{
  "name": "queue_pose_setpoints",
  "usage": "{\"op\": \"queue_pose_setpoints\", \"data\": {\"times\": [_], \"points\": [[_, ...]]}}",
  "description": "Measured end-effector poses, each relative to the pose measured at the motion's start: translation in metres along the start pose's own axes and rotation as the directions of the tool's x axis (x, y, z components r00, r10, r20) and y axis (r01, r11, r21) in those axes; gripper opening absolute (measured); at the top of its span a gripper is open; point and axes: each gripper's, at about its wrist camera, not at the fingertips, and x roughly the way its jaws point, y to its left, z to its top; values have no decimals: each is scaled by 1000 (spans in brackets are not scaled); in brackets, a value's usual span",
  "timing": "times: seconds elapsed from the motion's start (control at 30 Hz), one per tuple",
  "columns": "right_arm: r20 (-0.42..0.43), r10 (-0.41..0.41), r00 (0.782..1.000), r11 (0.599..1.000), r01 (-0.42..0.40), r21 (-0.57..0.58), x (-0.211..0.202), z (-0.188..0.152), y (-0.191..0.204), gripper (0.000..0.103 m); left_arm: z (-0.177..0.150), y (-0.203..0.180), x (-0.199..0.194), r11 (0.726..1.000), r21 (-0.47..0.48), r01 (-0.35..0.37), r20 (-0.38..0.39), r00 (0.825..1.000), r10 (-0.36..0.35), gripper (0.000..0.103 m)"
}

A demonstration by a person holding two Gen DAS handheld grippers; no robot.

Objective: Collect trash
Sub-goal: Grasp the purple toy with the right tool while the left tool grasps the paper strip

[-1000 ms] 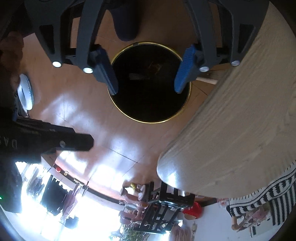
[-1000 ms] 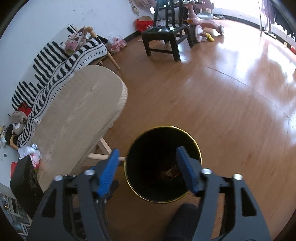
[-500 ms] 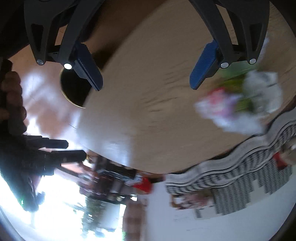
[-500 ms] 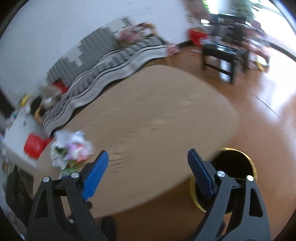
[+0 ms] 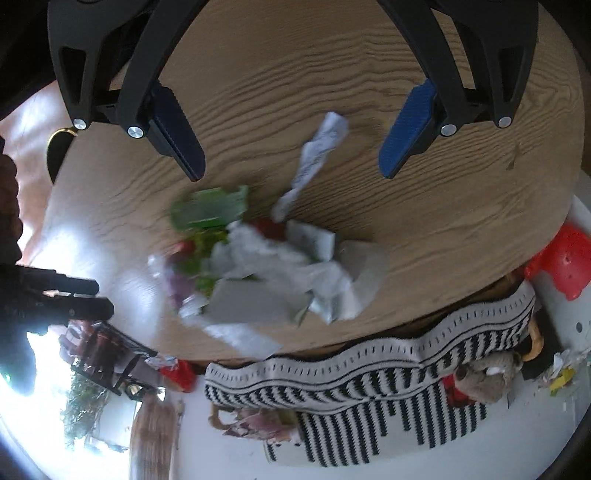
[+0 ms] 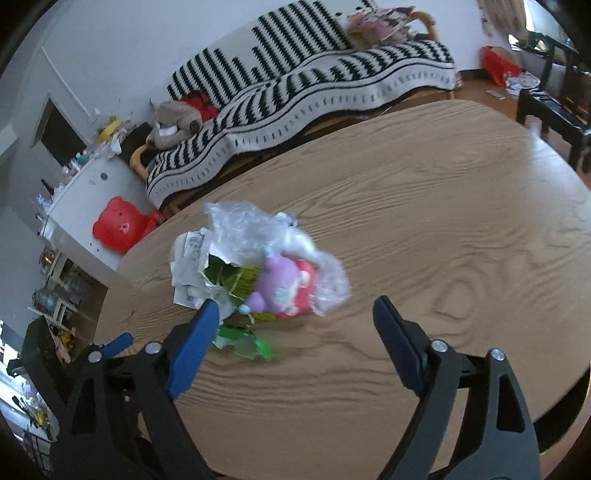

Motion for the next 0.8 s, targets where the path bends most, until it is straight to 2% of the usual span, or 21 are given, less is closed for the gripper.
{"op": "queue_pose_setpoints", "data": {"times": [0.3,0.43,0.5,0.6,0.7,0.73,0.77,0.8], "points": [[-49,-8,999,1000,7,-17,51,11,26,75,-5,23,46,999,31,-29,-38,999,30,92],[-69,-31,997,1000,31,-4,66,12,25,67,-7,26,62,998,45,-40,-56,998,42,92],[-76,-39,996,999,40,14,74,10,23,67,-6,28,68,998,44,-48,-60,997,50,91],[-95,-44,994,998,47,29,86,10,19,65,-7,29,78,998,37,-51,-80,995,54,84],[-112,-39,993,998,45,47,96,11,14,55,-4,30,80,1000,2,-31,-82,996,31,68],[-110,-24,994,998,30,54,97,11,13,45,-2,28,80,1000,-4,-25,-86,996,24,56],[-106,-10,994,998,17,61,96,11,14,40,-1,25,80,1000,-4,-22,-90,996,21,38],[-99,-4,995,998,10,61,93,11,17,38,0,22,79,1000,1,-25,-95,995,25,28]]}}
